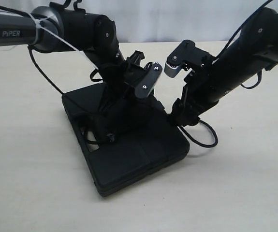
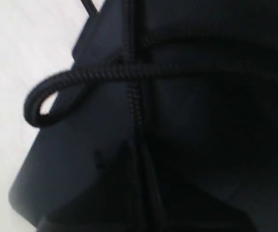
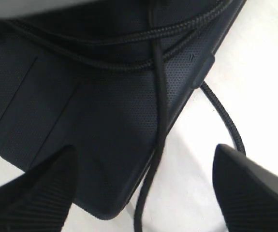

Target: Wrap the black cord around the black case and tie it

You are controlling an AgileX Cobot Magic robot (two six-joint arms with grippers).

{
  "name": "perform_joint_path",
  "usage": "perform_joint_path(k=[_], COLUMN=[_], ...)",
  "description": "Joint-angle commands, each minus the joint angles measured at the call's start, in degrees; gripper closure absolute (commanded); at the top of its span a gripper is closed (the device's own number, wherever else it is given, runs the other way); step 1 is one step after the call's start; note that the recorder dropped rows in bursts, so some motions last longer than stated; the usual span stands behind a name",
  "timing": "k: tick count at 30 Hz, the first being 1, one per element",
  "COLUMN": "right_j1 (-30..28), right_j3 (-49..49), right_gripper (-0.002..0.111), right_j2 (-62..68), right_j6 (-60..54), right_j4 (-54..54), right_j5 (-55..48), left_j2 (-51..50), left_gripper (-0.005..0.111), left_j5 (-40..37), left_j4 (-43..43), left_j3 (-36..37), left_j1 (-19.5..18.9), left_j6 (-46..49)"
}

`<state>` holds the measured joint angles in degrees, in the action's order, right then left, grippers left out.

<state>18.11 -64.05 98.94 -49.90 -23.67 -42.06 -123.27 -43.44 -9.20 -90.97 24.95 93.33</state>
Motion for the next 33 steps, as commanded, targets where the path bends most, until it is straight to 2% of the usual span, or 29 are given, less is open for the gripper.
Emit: perform_joint_path(k=[1,9,16,19,29,31,33], right_j1=[-0.3,-0.3,0.0,0.0,0.0,0.0,0.0], right_j3=[0.2,-4.0,-5.5,-5.5,-5.5,-5.5,-5.6], right_gripper=[0.036,0.036,0.036,0.036,0.036,0.039,0.052], right_j2=[-1.3,-5.5,-6.1,-5.7,-0.8,-0.2,0.2], right_j6=[0.2,-0.5,-15.9,-19.2,-19.8,-19.9,-19.9], right_j4=[0.4,-0.4,-18.2,-22.9,-25.5,-26.4,-26.6], right_j5=[-0.1,1.4,0.6,0.4,1.4,1.9,1.9], left_j2=[2.3,12.9,18.3,19.4,21.7,22.1,22.4], left_gripper=[0.107,0.107,0.107,0.107,0.107,0.107,0.107], left_j5=[-4.1,-3.9,-4.2,-4.2,-4.1,-4.1,-4.1], left_j4=[4.7,5.6,3.6,3.5,-0.7,-2.6,-3.5], left_j3=[1.1,1.1,1.1,1.1,1.1,1.1,1.1], left_j1=[-0.3,-0.3,-0.2,-0.2,-0.2,-0.2,-0.2], left_j6=[-5.2,-5.2,-5.2,-5.2,-5.2,-5.2,-5.2])
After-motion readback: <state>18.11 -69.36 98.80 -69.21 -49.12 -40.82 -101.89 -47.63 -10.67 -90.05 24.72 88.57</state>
